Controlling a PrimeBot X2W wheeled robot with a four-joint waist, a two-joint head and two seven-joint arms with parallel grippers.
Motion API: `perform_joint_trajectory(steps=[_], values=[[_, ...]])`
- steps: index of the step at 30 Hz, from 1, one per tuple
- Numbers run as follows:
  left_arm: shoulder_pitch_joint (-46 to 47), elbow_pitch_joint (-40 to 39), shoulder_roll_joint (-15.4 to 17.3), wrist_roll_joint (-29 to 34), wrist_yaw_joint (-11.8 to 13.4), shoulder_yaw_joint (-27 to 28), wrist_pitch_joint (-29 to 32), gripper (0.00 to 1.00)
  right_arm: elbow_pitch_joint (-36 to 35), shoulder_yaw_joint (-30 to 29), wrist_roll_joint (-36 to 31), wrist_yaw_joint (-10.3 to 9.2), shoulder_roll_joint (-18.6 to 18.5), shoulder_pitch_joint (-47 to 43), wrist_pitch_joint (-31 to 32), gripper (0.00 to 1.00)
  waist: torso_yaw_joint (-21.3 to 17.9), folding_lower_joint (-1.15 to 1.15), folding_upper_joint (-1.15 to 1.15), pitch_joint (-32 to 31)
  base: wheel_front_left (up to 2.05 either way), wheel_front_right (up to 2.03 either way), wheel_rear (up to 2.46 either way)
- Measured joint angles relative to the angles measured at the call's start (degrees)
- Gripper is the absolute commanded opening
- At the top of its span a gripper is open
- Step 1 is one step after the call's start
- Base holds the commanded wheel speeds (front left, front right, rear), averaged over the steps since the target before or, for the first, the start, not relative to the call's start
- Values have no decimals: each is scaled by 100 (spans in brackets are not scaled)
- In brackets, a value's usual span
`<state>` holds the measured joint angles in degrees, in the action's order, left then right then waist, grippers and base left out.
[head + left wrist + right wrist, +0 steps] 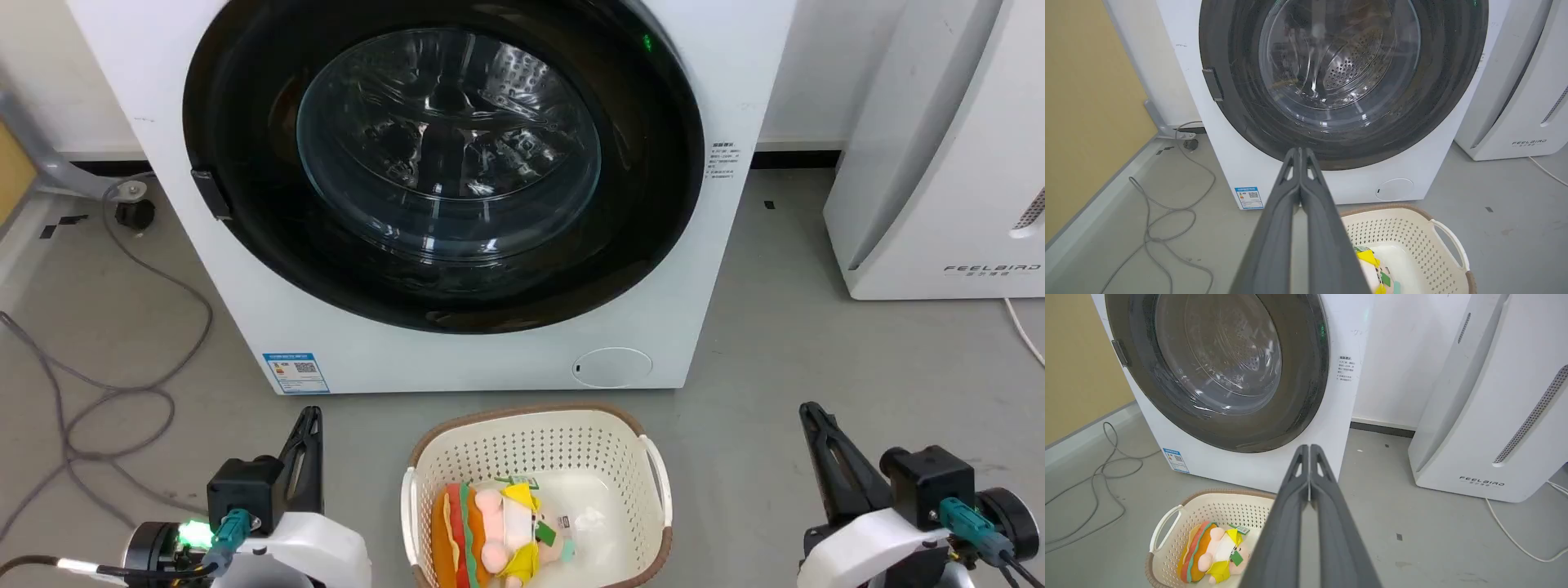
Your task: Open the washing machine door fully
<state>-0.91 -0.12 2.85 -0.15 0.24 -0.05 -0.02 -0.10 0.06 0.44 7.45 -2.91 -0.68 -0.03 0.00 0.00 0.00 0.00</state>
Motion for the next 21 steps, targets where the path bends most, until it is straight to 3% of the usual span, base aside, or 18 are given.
perform_joint_trajectory(steps=[18, 19, 21], values=[[-3, -1, 0, -1, 2, 1, 0, 0, -1, 1, 3, 0, 0, -2, 0, 0, 0, 0, 0, 0, 0, 0, 0], [-3, -1, -1, -1, 2, -1, 0, 100, -1, 2, 3, 0, 0, -2, 0, 100, 0, 0, 0, 0, 0, 0, 0], [-3, -1, -1, -1, 2, -1, 0, 100, -1, 2, 3, 0, 0, -2, 0, 100, 0, 0, 0, 0, 0, 0, 0]])
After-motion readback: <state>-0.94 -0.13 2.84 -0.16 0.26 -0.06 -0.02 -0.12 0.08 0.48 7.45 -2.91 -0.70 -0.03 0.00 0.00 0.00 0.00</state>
